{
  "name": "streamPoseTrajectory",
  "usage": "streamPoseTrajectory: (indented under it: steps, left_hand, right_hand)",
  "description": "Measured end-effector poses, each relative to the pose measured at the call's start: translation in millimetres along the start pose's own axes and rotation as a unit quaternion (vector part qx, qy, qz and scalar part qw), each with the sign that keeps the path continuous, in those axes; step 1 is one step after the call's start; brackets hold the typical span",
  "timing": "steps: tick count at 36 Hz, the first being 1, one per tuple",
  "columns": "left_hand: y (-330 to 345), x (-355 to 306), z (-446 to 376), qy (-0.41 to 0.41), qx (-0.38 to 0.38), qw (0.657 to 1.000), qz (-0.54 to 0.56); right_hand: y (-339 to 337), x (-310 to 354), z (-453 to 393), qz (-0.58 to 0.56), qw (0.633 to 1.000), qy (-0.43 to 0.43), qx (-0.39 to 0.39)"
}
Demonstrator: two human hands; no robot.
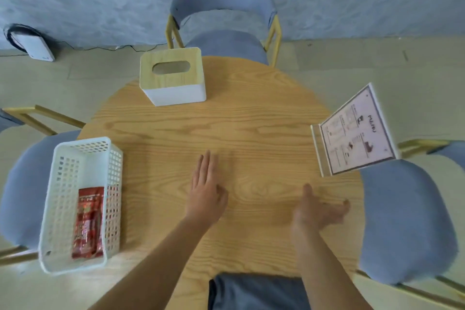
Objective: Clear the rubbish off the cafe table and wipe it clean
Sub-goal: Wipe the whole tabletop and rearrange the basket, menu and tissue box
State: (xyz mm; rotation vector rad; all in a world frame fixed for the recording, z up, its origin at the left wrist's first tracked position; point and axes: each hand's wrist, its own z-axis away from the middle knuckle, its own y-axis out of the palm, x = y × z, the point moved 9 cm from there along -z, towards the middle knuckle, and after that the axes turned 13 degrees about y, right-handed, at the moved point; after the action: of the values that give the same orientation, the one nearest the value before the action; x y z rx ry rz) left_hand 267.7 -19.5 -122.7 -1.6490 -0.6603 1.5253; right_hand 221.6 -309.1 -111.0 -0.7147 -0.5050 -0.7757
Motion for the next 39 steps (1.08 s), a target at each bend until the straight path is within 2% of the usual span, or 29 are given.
streamPoseTrajectory:
  steps: [2, 5, 8, 9, 17, 21, 25, 29, 33, 35, 37, 39]
  left_hand:
    - [35.2, -13.0, 29.0, 0.001, 0.037, 0.999, -0.013]
    - [56.9, -24.3, 49.3, -0.005, 0.059, 0.996, -0.067]
    - [61.4, -25.8, 49.8, -0.011, 0.067, 0.992, -0.107]
    - [60.7, -26.1, 50.2, -0.011, 0.073, 0.991, -0.113]
    - [54.6, -23.8, 49.2, -0.017, 0.100, 0.989, -0.103]
    - [57.5, -33.9, 41.8, -0.028, 0.114, 0.989, -0.090]
    - [54.9, -53.3, 22.2, 0.019, 0.130, 0.987, -0.097]
    - [51.6, -55.4, 17.8, 0.001, 0.149, 0.983, -0.105]
    - [48.2, -52.1, 24.9, -0.001, 0.164, 0.979, -0.117]
    - [48.9, -47.6, 29.9, 0.012, 0.166, 0.979, -0.118]
    - [45.7, -34.2, 35.5, 0.006, 0.142, 0.983, -0.117]
    - [36.6, -12.0, 41.9, -0.040, 0.100, 0.986, -0.124]
  right_hand:
    - [-7.9, 20.5, -20.0, -0.048, 0.999, 0.006, -0.004]
    - [3.6, 56.6, -42.3, -0.031, 0.999, -0.033, 0.018]
    - [20.1, 66.7, -59.0, -0.145, 0.987, 0.022, 0.067]
    - [22.3, 66.1, -61.4, -0.151, 0.985, 0.033, 0.079]
    - [28.2, 57.2, -58.1, -0.076, 0.987, 0.033, 0.135]
    - [43.7, 49.8, -44.0, 0.050, 0.981, -0.024, 0.187]
    - [65.3, 33.6, -7.7, 0.213, 0.933, -0.101, 0.271]
    - [70.8, 12.2, 23.3, 0.190, 0.914, -0.152, 0.324]
    - [48.4, -3.3, 40.4, 0.178, 0.910, -0.266, 0.265]
    - [35.9, -11.6, 59.0, 0.228, 0.874, -0.366, 0.221]
    - [33.7, -22.5, 80.1, 0.298, 0.814, -0.459, 0.194]
    - [43.4, -35.1, 87.6, 0.374, 0.759, -0.503, 0.176]
